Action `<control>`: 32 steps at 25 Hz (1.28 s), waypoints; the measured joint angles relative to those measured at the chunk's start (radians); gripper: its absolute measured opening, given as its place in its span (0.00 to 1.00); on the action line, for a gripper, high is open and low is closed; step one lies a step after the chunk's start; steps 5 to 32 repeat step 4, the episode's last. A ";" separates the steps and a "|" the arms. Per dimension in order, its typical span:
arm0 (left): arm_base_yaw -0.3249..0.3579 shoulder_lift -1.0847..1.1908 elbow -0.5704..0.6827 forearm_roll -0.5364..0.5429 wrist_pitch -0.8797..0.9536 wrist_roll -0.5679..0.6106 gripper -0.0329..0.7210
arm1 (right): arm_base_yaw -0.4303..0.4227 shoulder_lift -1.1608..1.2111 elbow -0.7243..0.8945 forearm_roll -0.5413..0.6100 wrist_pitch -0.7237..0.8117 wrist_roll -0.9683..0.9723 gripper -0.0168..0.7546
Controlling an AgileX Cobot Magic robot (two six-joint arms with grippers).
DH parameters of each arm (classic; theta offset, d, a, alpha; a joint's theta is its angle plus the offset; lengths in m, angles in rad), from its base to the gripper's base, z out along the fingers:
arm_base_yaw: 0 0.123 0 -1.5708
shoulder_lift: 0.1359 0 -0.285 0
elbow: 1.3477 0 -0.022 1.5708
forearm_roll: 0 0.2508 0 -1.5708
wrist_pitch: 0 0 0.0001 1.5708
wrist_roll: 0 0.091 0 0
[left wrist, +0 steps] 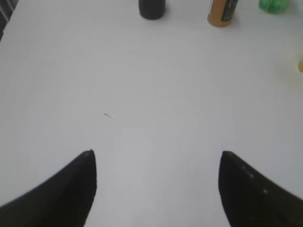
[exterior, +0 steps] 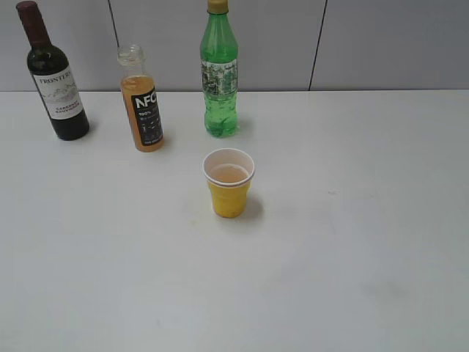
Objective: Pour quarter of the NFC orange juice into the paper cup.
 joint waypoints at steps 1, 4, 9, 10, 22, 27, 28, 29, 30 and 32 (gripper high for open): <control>0.000 -0.024 0.000 0.000 0.000 0.000 0.82 | 0.000 0.000 0.000 0.000 0.000 0.000 0.79; 0.000 -0.070 0.000 0.000 0.002 0.000 0.82 | 0.000 0.000 0.000 0.000 0.000 0.000 0.79; 0.000 -0.070 0.000 0.000 0.002 0.000 0.82 | 0.000 0.000 0.000 0.000 0.000 0.000 0.79; 0.000 -0.070 0.000 0.000 0.002 0.000 0.82 | 0.000 0.000 0.000 0.000 0.000 0.000 0.79; 0.000 -0.070 0.000 0.000 0.002 0.000 0.82 | 0.000 0.000 0.000 0.000 0.000 0.000 0.79; 0.000 -0.070 0.000 0.000 0.002 0.000 0.82 | 0.000 0.000 0.000 0.000 0.000 0.000 0.79; 0.000 -0.070 0.000 0.000 0.002 0.000 0.82 | 0.000 0.000 0.000 0.000 0.000 0.000 0.79; 0.000 -0.070 0.000 0.000 0.002 0.000 0.82 | 0.000 0.000 0.000 0.000 0.000 0.000 0.79; 0.000 -0.070 0.000 0.000 0.002 0.000 0.82 | 0.000 0.000 0.000 0.000 0.000 0.000 0.79; 0.000 -0.070 0.000 0.000 0.002 0.000 0.82 | 0.000 0.000 0.000 0.000 0.000 0.000 0.79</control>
